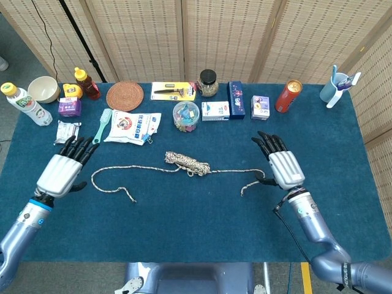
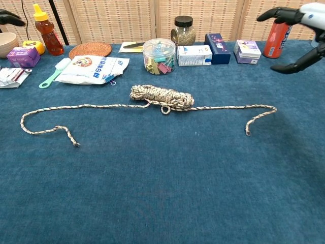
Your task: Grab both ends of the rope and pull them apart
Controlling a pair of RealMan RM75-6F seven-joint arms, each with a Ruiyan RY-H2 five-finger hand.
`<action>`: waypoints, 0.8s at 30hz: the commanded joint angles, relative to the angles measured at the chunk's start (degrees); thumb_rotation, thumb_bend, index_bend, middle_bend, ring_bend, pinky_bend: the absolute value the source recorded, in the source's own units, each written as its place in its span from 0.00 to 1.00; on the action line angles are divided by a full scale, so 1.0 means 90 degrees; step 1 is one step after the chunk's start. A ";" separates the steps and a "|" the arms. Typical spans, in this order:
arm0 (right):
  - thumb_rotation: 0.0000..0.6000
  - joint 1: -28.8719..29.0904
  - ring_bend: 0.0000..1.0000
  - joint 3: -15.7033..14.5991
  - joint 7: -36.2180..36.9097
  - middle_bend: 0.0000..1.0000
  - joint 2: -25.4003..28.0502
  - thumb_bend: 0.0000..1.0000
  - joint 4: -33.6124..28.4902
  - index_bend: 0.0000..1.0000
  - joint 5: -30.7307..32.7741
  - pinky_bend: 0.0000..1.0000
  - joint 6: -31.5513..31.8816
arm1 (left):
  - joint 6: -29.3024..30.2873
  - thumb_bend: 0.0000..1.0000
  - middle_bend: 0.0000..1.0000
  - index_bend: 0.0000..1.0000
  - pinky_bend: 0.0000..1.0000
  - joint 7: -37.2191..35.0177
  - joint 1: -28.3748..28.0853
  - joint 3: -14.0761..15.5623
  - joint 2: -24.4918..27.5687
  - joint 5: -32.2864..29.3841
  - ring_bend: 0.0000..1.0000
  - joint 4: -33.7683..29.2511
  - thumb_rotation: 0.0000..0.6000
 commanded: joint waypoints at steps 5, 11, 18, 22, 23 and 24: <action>1.00 -0.0478 0.12 -0.0131 -0.0274 0.17 0.0269 0.32 -0.0006 0.34 0.0069 0.11 0.0589 | 0.0869 0.12 0.06 0.18 0.00 -0.0161 0.0825 0.0102 0.0437 -0.0339 0.01 -0.0111 1.00; 1.00 -0.0825 0.18 -0.0291 -0.0620 0.24 0.0458 0.32 -0.0274 0.40 0.0092 0.14 0.0974 | 0.1545 0.12 0.12 0.26 0.00 -0.0419 0.1428 0.0247 0.0536 -0.0288 0.05 0.0038 1.00; 1.00 -0.1205 0.18 -0.0560 -0.0891 0.25 0.0667 0.32 -0.0629 0.42 0.0000 0.14 0.1298 | 0.2096 0.12 0.15 0.29 0.00 -0.0633 0.1974 0.0467 0.0546 -0.0061 0.07 0.0207 1.00; 1.00 -0.1455 0.18 -0.0710 -0.0931 0.25 0.0791 0.32 -0.0778 0.43 -0.0087 0.14 0.1530 | 0.2327 0.12 0.15 0.29 0.00 -0.0779 0.2247 0.0552 0.0574 -0.0017 0.08 0.0221 1.00; 1.00 -0.1547 0.18 -0.0765 -0.0939 0.26 0.0835 0.32 -0.0839 0.43 -0.0114 0.14 0.1609 | 0.2393 0.12 0.16 0.29 0.00 -0.0824 0.2337 0.0588 0.0583 0.0008 0.08 0.0233 1.00; 1.00 -0.1614 0.19 -0.0802 -0.0934 0.26 0.0863 0.32 -0.0883 0.43 -0.0141 0.14 0.1671 | 0.2435 0.12 0.16 0.29 0.00 -0.0852 0.2398 0.0617 0.0591 0.0034 0.08 0.0243 1.00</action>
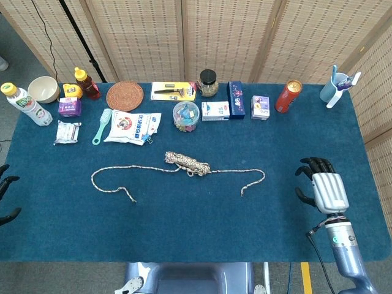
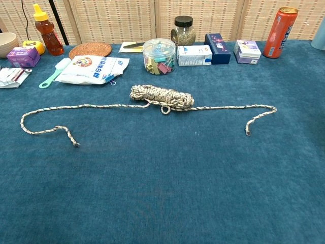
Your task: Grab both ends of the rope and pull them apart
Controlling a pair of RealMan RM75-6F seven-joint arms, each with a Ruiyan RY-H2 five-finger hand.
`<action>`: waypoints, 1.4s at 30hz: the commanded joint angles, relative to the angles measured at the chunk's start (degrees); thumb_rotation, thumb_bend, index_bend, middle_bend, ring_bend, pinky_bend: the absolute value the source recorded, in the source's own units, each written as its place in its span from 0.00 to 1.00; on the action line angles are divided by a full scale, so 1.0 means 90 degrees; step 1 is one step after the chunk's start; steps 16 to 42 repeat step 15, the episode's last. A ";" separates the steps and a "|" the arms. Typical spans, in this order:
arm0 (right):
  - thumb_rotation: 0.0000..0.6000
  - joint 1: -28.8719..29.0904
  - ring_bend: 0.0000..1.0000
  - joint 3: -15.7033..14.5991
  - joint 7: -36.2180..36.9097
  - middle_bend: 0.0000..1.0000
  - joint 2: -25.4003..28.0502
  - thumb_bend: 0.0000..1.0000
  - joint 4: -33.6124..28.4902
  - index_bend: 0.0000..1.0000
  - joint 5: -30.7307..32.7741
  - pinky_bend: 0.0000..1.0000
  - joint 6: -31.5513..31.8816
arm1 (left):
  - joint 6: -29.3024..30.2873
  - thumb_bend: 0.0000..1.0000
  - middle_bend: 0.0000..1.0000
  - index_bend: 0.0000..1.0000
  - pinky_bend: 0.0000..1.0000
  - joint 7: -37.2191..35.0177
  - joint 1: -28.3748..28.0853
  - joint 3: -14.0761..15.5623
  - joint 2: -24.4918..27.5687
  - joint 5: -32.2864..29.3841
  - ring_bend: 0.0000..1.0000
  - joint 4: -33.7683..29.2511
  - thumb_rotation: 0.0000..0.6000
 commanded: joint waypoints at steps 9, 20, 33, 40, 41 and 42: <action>1.00 -0.0733 0.19 -0.0426 -0.0113 0.26 0.0300 0.32 -0.0497 0.44 -0.0391 0.14 0.0748 | 0.0446 0.12 0.16 0.29 0.00 -0.0283 0.0543 0.0245 0.0009 0.0364 0.08 0.0053 1.00; 1.00 -0.0847 0.19 -0.0387 -0.0102 0.26 0.0335 0.32 -0.0544 0.44 -0.0408 0.14 0.0817 | 0.0420 0.12 0.16 0.29 0.00 -0.0270 0.0566 0.0188 -0.0003 0.0454 0.08 0.0056 1.00; 1.00 -0.0847 0.19 -0.0387 -0.0102 0.26 0.0335 0.32 -0.0544 0.44 -0.0408 0.14 0.0817 | 0.0420 0.12 0.16 0.29 0.00 -0.0270 0.0566 0.0188 -0.0003 0.0454 0.08 0.0056 1.00; 1.00 -0.0847 0.19 -0.0387 -0.0102 0.26 0.0335 0.32 -0.0544 0.44 -0.0408 0.14 0.0817 | 0.0420 0.12 0.16 0.29 0.00 -0.0270 0.0566 0.0188 -0.0003 0.0454 0.08 0.0056 1.00; 1.00 -0.0847 0.19 -0.0387 -0.0102 0.26 0.0335 0.32 -0.0544 0.44 -0.0408 0.14 0.0817 | 0.0420 0.12 0.16 0.29 0.00 -0.0270 0.0566 0.0188 -0.0003 0.0454 0.08 0.0056 1.00; 1.00 -0.0847 0.19 -0.0387 -0.0102 0.26 0.0335 0.32 -0.0544 0.44 -0.0408 0.14 0.0817 | 0.0420 0.12 0.16 0.29 0.00 -0.0270 0.0566 0.0188 -0.0003 0.0454 0.08 0.0056 1.00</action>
